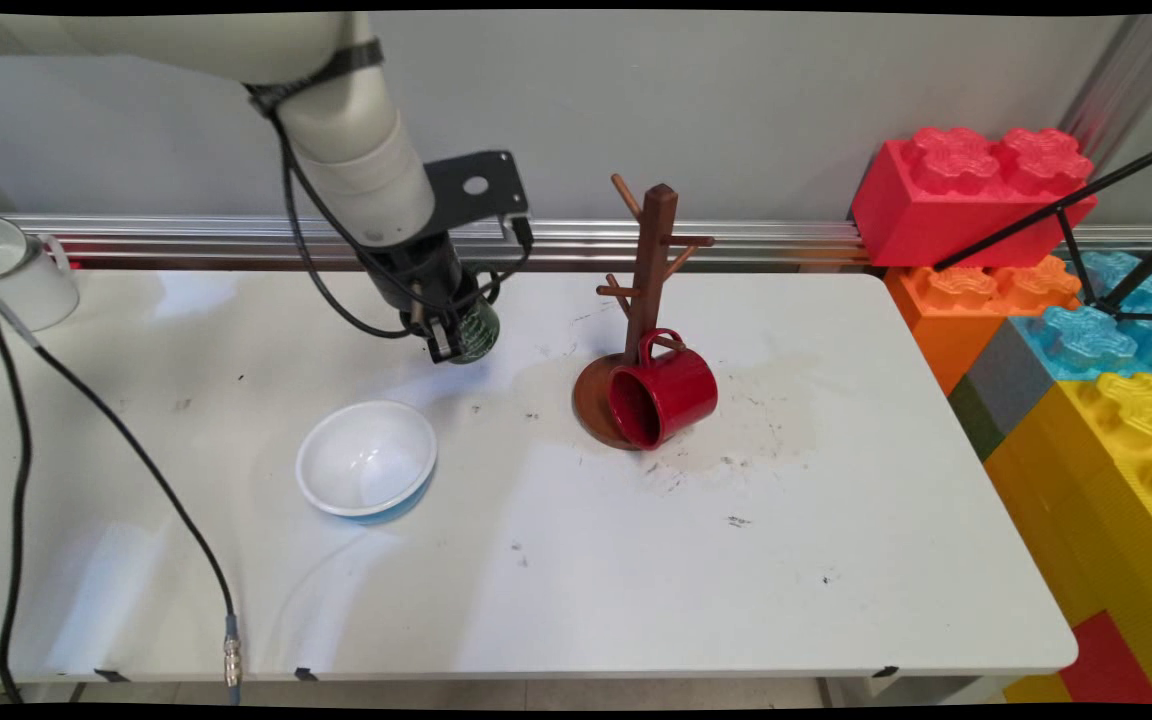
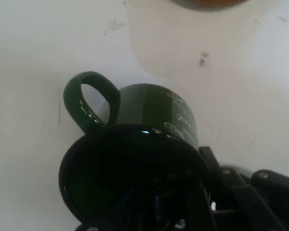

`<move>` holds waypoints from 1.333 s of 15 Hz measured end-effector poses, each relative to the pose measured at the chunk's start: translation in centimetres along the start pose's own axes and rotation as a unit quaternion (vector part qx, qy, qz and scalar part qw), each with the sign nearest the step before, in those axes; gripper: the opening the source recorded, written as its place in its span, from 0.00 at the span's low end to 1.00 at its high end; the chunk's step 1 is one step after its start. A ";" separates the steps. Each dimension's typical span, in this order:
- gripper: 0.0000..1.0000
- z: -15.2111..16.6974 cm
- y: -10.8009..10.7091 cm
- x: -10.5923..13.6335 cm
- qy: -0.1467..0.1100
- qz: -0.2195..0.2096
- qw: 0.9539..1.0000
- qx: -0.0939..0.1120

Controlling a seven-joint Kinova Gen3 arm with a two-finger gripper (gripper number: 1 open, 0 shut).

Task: Place the picked object on the table

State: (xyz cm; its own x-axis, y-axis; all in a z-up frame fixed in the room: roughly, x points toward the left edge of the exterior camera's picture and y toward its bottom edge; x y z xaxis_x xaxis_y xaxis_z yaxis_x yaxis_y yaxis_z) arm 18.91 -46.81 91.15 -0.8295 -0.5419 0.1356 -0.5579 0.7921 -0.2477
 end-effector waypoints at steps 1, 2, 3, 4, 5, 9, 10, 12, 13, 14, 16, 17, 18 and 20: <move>0.00 1.0 -0.3 0.3 -0.006 0.004 1.000 -0.003; 0.00 1.9 -0.5 0.6 -0.012 0.007 1.000 -0.006; 0.00 2.7 -0.7 0.8 -0.017 0.010 1.000 -0.008; 0.00 3.6 -0.9 1.1 -0.021 0.013 1.000 -0.013; 0.00 4.5 -1.0 1.4 -0.024 0.016 0.999 -0.019; 0.00 7.1 -1.3 2.3 -0.034 0.025 0.998 -0.038; 0.00 7.5 -1.4 2.4 -0.035 0.026 0.998 -0.041; 0.00 8.2 -1.5 2.6 -0.038 0.028 0.998 -0.047; 0.00 8.6 -1.5 2.7 -0.040 0.030 0.997 -0.051; 0.00 8.9 -1.5 2.7 -0.041 0.030 0.997 -0.054; 0.00 9.6 -1.4 2.9 -0.043 0.033 0.996 -0.064; 0.00 9.9 -1.3 3.0 -0.044 0.035 0.996 -0.070; 0.00 10.1 -1.3 3.0 -0.045 0.037 0.996 -0.074; 0.00 10.4 -1.2 3.0 -0.047 0.039 0.995 -0.079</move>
State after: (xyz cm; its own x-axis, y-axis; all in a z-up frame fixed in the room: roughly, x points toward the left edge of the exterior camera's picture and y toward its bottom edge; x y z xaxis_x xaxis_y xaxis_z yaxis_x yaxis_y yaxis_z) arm 17.34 -52.35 81.88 -0.8687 -0.4945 0.0296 -0.4948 0.8633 -0.0993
